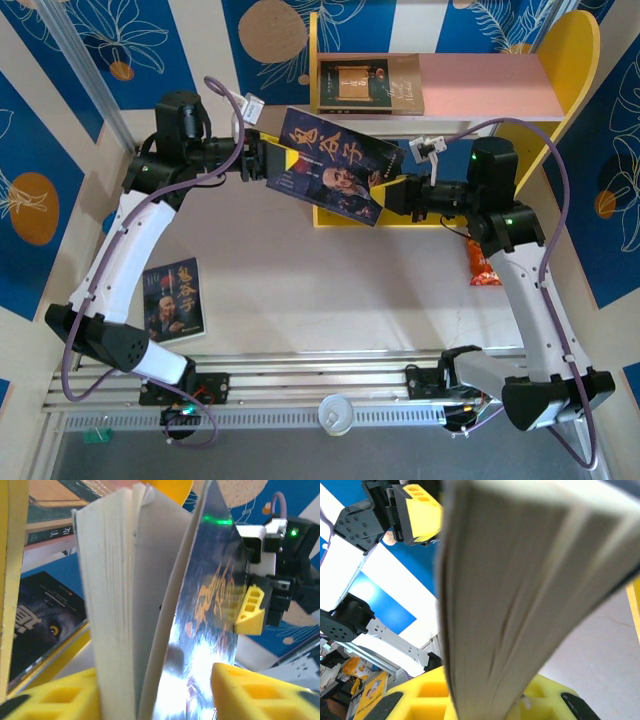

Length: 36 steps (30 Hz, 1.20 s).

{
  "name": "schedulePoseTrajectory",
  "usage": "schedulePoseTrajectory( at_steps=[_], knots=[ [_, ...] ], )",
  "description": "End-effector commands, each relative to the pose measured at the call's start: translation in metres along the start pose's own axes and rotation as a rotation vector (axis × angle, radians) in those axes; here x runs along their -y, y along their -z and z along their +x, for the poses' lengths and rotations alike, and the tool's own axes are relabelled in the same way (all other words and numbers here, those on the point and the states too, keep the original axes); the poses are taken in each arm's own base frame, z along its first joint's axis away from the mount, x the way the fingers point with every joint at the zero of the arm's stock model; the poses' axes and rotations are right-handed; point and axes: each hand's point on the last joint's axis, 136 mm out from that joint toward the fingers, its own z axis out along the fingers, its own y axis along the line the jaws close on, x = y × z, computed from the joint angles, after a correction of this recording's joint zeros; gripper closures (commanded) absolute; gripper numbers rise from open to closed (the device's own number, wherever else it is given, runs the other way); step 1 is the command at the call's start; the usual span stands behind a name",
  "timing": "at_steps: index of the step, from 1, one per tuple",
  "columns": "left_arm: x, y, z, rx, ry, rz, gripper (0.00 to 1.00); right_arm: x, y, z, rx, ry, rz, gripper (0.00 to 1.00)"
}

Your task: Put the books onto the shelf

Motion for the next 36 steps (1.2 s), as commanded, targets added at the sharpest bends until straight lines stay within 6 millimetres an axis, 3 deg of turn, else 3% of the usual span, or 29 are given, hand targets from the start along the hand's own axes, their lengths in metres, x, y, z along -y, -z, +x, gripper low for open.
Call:
schedulePoseTrajectory(
  at_steps=[1, 7, 13, 21, 26, 31, 36],
  knots=[
    [0.015, 0.006, -0.008, 0.027, -0.047, 0.06, 0.61, -0.013, 0.003, -0.009, 0.01, 0.056, -0.027, 0.93],
    [0.021, 0.007, -0.008, 0.045, -0.058, 0.089, 0.8, -0.011, 0.002, -0.014, 0.02, 0.045, -0.018, 0.9],
    [0.025, 0.012, -0.013, 0.115, -0.076, 0.082, 0.98, -0.001, 0.001, -0.02, 0.049, 0.015, 0.033, 0.76],
    [0.037, 0.036, -0.038, 0.345, -0.043, 0.038, 1.0, 0.027, 0.004, -0.026, 0.145, -0.068, 0.167, 0.62],
    [0.047, 0.049, -0.048, 0.45, -0.031, 0.046, 1.0, 0.037, 0.011, -0.033, 0.221, -0.102, 0.234, 0.47],
    [0.056, 0.052, -0.051, 0.478, -0.043, 0.096, 1.0, 0.04, 0.014, -0.039, 0.263, -0.12, 0.243, 0.36],
    [0.057, 0.049, -0.052, 0.486, -0.033, 0.142, 1.0, 0.04, 0.011, -0.045, 0.278, -0.123, 0.215, 0.35]
  ],
)
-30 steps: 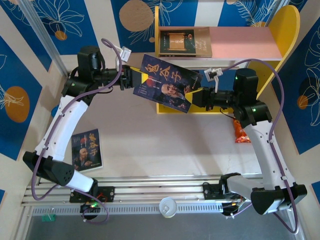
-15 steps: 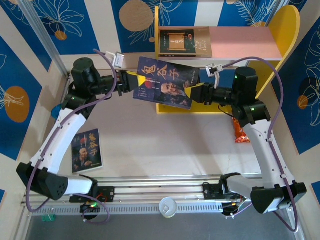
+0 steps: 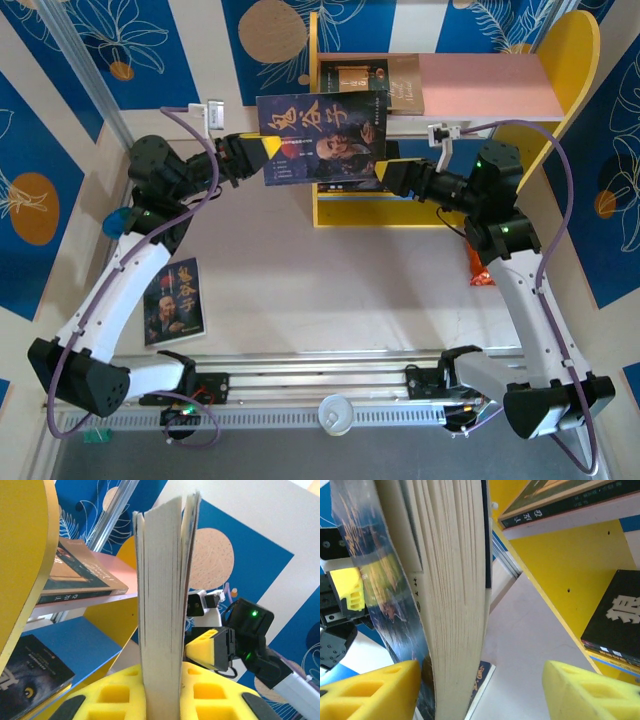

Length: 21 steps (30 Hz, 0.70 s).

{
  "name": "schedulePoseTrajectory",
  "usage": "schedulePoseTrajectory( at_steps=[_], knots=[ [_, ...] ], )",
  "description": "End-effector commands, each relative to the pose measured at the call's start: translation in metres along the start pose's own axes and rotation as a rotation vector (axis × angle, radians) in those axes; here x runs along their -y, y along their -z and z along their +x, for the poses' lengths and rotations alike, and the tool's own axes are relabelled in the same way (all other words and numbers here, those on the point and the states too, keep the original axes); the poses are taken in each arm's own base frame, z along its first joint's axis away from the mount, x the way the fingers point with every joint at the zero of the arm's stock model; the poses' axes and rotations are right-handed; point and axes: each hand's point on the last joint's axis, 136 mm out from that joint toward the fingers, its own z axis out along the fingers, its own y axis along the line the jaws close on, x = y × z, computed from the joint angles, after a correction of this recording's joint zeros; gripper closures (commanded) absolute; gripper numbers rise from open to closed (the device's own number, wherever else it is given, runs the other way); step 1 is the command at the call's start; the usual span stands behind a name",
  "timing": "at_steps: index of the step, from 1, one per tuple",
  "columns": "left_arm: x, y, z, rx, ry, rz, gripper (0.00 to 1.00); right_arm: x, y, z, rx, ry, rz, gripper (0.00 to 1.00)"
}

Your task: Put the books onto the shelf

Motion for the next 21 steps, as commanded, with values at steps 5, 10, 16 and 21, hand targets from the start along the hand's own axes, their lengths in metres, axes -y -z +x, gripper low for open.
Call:
schedulePoseTrajectory(
  at_steps=[5, 10, 16, 21],
  knots=[
    [0.033, -0.001, -0.025, 0.094, -0.052, 0.139, 1.0, -0.007, -0.003, -0.013, 0.042, -0.001, -0.041, 0.36],
    [0.028, -0.01, -0.019, 0.079, -0.028, 0.152, 1.0, -0.016, -0.006, -0.02, 0.046, 0.019, -0.07, 0.39],
    [0.024, -0.024, -0.008, 0.048, -0.006, 0.161, 1.0, -0.024, -0.007, -0.027, 0.054, 0.034, -0.088, 0.54],
    [0.019, -0.034, -0.002, 0.031, 0.004, 0.157, 1.0, -0.029, -0.005, -0.032, 0.061, 0.049, -0.095, 0.8]
  ],
)
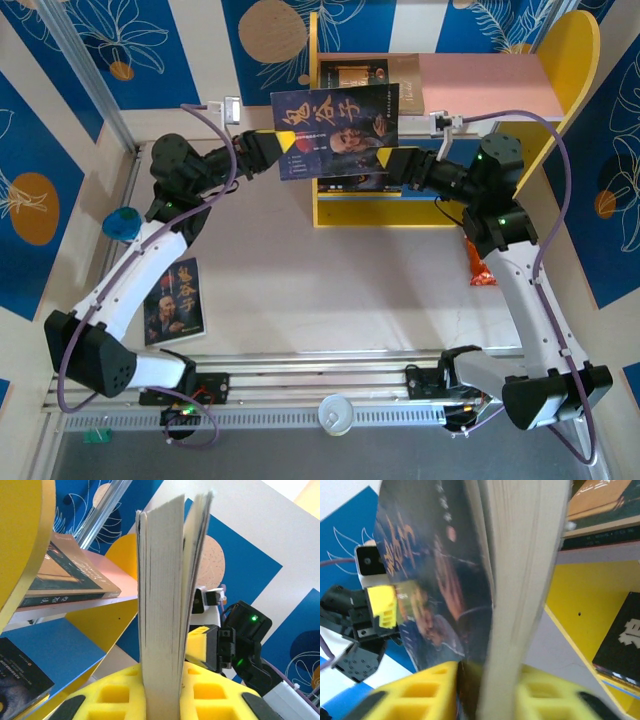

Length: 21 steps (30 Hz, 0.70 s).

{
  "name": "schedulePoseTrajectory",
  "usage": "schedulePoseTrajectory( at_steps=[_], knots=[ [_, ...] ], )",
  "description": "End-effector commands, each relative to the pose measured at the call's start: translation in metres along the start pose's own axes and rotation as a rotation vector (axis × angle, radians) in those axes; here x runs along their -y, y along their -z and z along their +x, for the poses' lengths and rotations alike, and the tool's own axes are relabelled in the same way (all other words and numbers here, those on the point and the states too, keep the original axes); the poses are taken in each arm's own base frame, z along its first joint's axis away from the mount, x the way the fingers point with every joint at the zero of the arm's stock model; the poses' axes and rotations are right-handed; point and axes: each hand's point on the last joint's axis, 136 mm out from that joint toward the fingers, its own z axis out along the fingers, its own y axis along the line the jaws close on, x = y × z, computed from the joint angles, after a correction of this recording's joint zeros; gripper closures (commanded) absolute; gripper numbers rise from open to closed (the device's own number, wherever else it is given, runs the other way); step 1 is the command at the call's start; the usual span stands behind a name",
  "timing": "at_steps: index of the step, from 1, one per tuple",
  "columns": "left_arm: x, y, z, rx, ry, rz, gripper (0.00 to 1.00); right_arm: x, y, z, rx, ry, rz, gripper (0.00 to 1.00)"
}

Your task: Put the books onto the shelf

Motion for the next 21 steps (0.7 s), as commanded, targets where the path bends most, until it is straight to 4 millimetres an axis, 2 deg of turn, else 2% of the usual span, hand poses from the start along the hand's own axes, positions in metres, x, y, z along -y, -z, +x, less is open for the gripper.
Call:
schedulePoseTrajectory(
  at_steps=[1, 2, 4, 6, 10, 16, 21],
  knots=[
    [0.033, -0.009, -0.008, 0.013, -0.08, 0.096, 1.0, -0.022, 0.002, -0.012, 0.016, 0.053, -0.049, 0.86],
    [0.031, -0.011, -0.007, 0.009, -0.077, 0.089, 1.0, -0.025, 0.004, -0.013, 0.015, 0.065, -0.051, 0.9],
    [0.027, -0.012, -0.007, 0.008, -0.073, 0.067, 0.93, -0.029, 0.006, -0.016, 0.016, 0.082, -0.049, 0.94],
    [0.025, -0.012, -0.008, 0.01, -0.075, 0.049, 0.79, -0.035, 0.011, -0.022, 0.022, 0.104, -0.053, 0.95],
    [0.015, -0.003, -0.004, 0.016, -0.102, -0.046, 0.62, -0.044, 0.028, -0.04, 0.058, 0.131, -0.056, 0.97],
    [0.001, 0.018, 0.003, 0.005, -0.152, -0.224, 0.58, -0.045, 0.051, -0.07, 0.117, 0.152, -0.019, 0.97],
    [0.001, 0.034, 0.004, 0.004, -0.196, -0.309, 0.57, -0.032, 0.06, -0.09, 0.146, 0.132, 0.02, 0.98]
  ],
)
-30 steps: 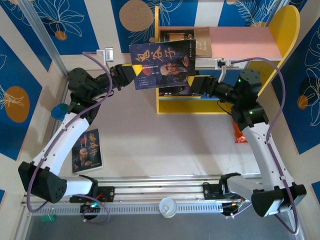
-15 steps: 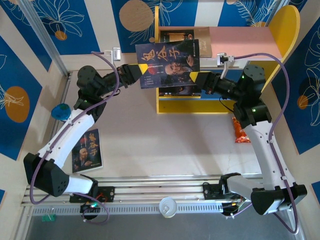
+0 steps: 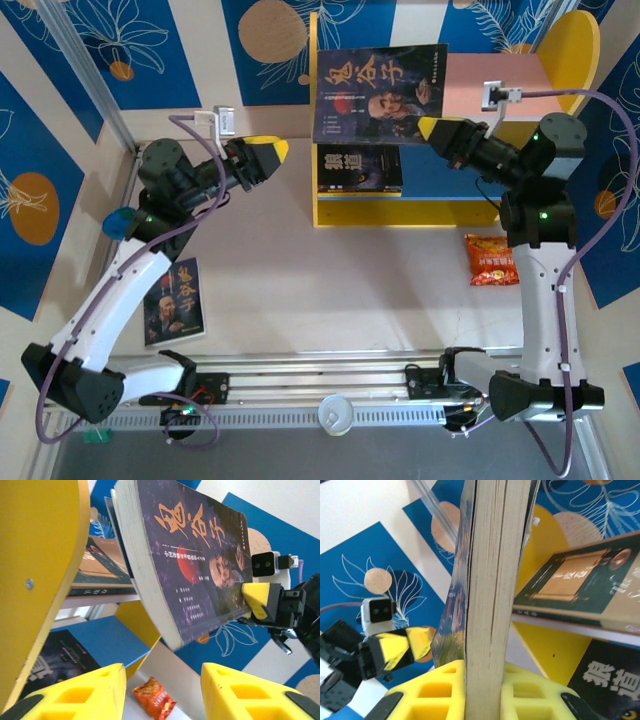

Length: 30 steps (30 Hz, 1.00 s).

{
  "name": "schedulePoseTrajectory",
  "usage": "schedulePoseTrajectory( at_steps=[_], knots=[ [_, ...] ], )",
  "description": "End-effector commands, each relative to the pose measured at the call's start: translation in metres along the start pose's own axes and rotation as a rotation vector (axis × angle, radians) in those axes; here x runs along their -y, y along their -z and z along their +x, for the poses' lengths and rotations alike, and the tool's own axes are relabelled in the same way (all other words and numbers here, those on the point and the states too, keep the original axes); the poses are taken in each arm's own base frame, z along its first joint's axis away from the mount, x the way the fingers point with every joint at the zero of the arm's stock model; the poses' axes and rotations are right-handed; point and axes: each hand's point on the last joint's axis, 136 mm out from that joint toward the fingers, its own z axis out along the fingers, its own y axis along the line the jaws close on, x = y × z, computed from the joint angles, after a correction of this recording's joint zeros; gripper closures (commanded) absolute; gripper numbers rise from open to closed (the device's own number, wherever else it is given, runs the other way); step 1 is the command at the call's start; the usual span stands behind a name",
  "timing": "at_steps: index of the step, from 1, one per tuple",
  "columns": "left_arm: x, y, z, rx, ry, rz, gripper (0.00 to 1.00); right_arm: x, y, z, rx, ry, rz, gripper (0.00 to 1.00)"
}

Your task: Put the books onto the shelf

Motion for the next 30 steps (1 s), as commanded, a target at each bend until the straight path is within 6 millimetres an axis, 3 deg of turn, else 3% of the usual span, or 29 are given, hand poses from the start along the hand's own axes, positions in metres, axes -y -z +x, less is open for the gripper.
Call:
schedulePoseTrajectory(
  at_steps=[1, 6, 16, 30],
  knots=[
    [-0.006, 0.011, 0.002, -0.007, -0.062, -0.09, 0.56, -0.007, 0.005, -0.02, 0.027, 0.016, -0.025, 0.98],
    [-0.011, 0.02, 0.006, -0.018, -0.074, -0.145, 0.56, 0.011, 0.0, -0.031, 0.034, -0.012, 0.005, 0.98],
    [-0.015, 0.026, 0.011, -0.027, -0.072, -0.177, 0.55, 0.041, -0.017, -0.031, 0.003, -0.065, 0.018, 0.98],
    [-0.015, 0.029, 0.01, -0.03, -0.076, -0.193, 0.55, 0.062, -0.048, -0.033, -0.068, -0.136, -0.02, 0.95]
  ],
)
